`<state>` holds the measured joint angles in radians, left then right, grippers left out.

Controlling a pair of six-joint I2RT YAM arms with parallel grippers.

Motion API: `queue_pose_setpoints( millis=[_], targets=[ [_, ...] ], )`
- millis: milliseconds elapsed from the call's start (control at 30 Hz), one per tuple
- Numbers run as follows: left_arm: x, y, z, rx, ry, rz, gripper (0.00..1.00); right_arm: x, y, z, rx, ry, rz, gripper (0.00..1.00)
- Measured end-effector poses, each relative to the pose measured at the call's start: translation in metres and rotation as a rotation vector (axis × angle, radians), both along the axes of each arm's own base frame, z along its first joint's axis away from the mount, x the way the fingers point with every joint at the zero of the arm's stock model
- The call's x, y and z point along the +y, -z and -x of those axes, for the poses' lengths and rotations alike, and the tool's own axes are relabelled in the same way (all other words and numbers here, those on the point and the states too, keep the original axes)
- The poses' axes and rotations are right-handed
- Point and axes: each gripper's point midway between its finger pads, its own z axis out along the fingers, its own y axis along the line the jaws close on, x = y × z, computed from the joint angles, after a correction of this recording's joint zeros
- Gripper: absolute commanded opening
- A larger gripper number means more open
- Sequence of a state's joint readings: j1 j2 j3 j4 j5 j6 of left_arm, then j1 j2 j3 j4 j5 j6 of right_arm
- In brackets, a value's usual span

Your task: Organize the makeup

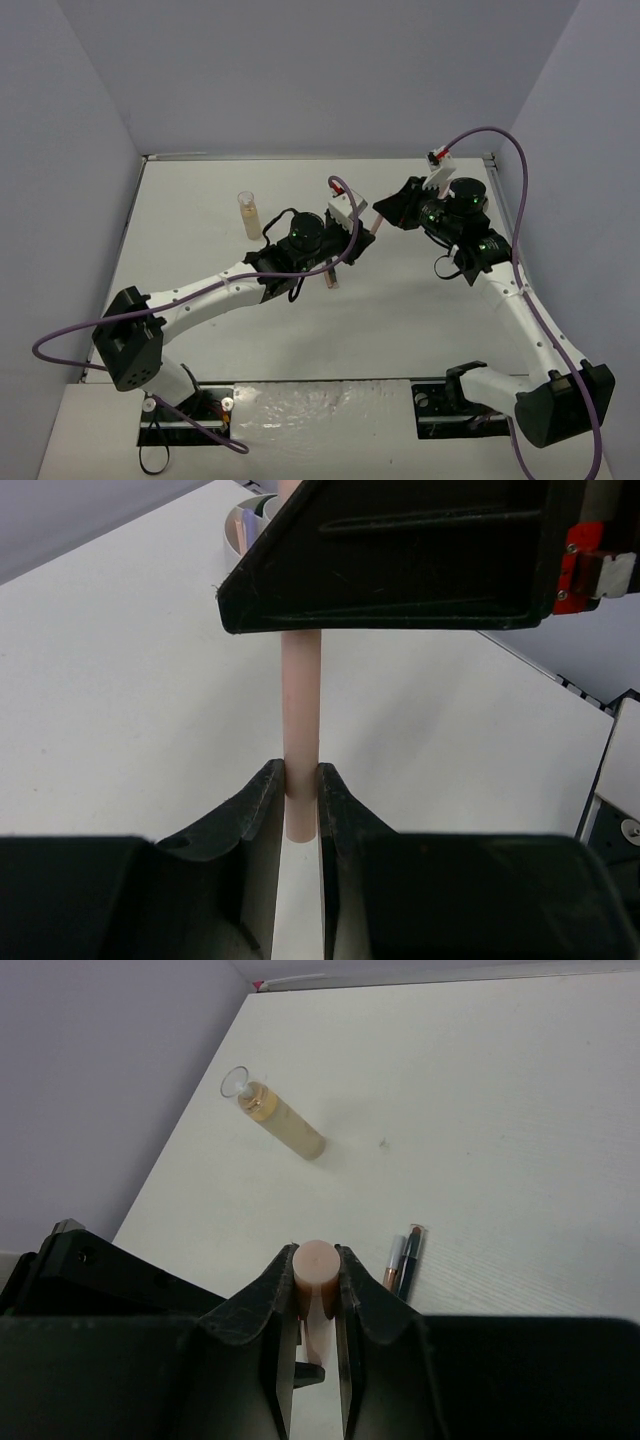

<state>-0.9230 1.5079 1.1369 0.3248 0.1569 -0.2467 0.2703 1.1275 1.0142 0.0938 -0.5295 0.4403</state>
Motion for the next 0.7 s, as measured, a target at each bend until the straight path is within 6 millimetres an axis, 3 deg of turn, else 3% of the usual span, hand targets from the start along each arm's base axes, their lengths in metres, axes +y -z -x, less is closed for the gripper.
queue_pose_setpoints(
  millis=[167,233,400,700],
  targets=[
    [-0.001,0.005,-0.004,0.025,-0.028,-0.003,0.68,-0.006,0.004,-0.003,-0.007,0.025,0.026,0.00],
    [0.003,0.008,-0.008,0.042,-0.066,-0.007,0.84,-0.017,0.005,-0.007,-0.020,0.064,0.047,0.00],
    [0.024,0.023,-0.023,0.099,-0.201,-0.040,0.97,-0.071,0.004,-0.029,-0.059,0.246,0.112,0.00],
    [0.109,0.082,-0.045,0.267,-0.535,-0.184,0.97,-0.174,0.024,-0.071,-0.059,0.601,0.295,0.00]
  ],
)
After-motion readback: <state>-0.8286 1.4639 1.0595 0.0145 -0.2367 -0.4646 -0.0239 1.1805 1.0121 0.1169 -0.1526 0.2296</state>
